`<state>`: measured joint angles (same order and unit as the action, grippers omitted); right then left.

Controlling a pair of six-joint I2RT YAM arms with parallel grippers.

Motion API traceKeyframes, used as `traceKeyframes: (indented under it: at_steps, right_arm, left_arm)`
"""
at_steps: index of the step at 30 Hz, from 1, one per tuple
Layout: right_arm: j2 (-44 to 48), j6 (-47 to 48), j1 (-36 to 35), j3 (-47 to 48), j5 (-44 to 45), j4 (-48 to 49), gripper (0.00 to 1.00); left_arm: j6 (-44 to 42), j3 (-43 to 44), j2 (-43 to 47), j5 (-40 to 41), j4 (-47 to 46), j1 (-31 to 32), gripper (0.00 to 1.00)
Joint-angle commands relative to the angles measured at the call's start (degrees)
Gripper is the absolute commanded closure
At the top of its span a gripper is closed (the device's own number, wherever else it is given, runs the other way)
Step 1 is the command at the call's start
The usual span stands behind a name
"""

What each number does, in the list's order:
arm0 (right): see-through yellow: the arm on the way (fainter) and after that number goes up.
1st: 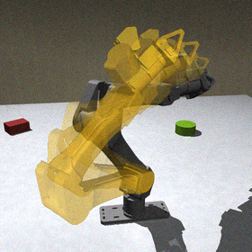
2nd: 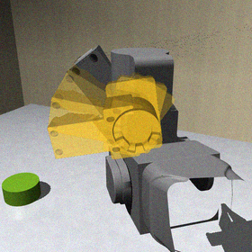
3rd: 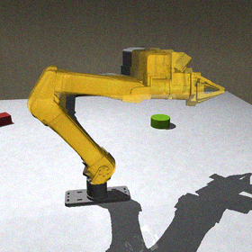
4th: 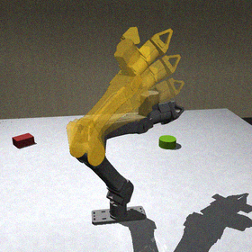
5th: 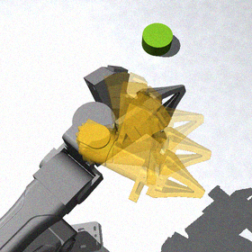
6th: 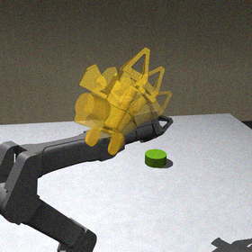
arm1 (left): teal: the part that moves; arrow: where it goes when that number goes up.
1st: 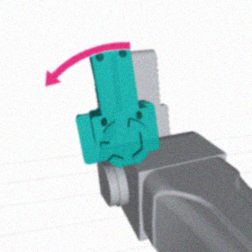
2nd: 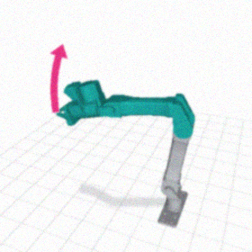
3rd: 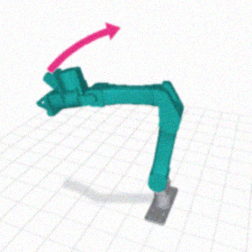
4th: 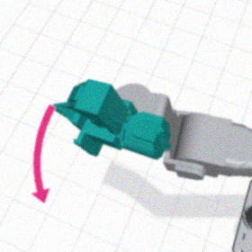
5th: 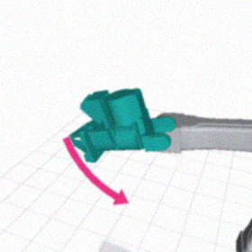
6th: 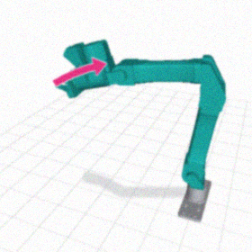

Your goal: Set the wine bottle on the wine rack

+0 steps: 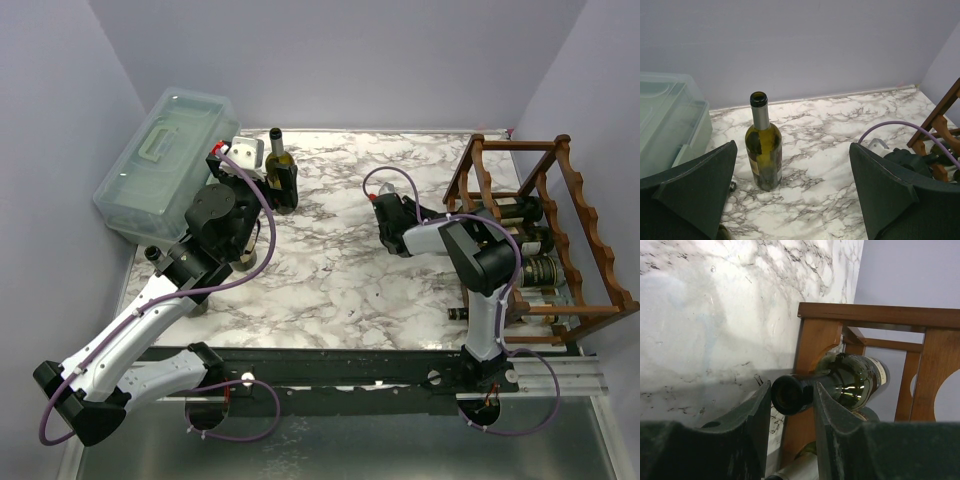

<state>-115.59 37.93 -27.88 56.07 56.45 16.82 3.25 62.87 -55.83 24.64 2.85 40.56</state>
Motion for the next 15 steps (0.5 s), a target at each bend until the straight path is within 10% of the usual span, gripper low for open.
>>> traceKeyframes:
  at_steps: [1, 15]
  right_arm:
    - [-1.27, -5.45, 0.42, 0.63, -4.43, -4.43, 0.66]
    - [7.29, -10.59, -2.65, 3.79, -12.75, -12.52, 0.2]
  left_arm:
    - [0.62, 0.63, 0.47, -1.44, 0.44, -0.05, 0.04]
    - [0.85, 1.23, 0.15, -1.24, 1.15, 0.09, 0.04]
